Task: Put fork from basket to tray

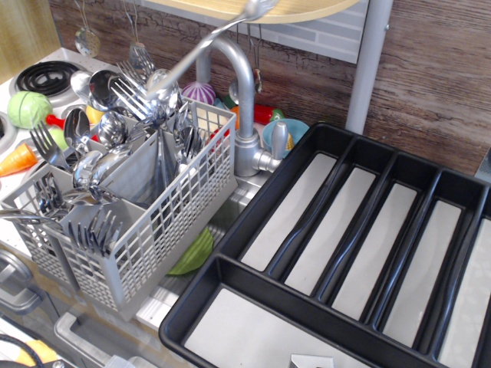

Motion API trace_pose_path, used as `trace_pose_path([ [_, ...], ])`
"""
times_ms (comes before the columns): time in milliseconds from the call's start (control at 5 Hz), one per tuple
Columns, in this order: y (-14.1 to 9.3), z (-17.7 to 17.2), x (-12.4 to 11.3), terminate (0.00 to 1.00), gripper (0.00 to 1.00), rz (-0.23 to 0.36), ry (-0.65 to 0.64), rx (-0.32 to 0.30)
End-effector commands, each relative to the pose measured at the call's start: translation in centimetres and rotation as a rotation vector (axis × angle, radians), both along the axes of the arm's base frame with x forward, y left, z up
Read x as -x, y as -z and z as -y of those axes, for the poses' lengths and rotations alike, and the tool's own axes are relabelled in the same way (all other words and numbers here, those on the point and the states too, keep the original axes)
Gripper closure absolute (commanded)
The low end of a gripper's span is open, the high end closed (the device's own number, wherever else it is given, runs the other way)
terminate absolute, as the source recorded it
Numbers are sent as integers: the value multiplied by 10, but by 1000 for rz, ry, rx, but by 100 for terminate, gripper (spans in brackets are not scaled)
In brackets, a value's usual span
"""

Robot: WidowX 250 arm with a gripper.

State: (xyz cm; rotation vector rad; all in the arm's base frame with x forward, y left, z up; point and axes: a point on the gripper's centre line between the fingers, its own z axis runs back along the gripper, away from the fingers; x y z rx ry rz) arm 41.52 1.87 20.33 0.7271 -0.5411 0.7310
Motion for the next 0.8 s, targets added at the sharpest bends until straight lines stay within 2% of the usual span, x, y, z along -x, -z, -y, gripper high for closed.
trace_pose_path([
  [0,-4,41,-9,0,100,99,-31,135],
  [200,28,60,-5,0,100,98,-58,265],
  [400,51,71,0,0,100,64,-105,344],
  [600,73,78,7,0,100,53,-139,465],
])
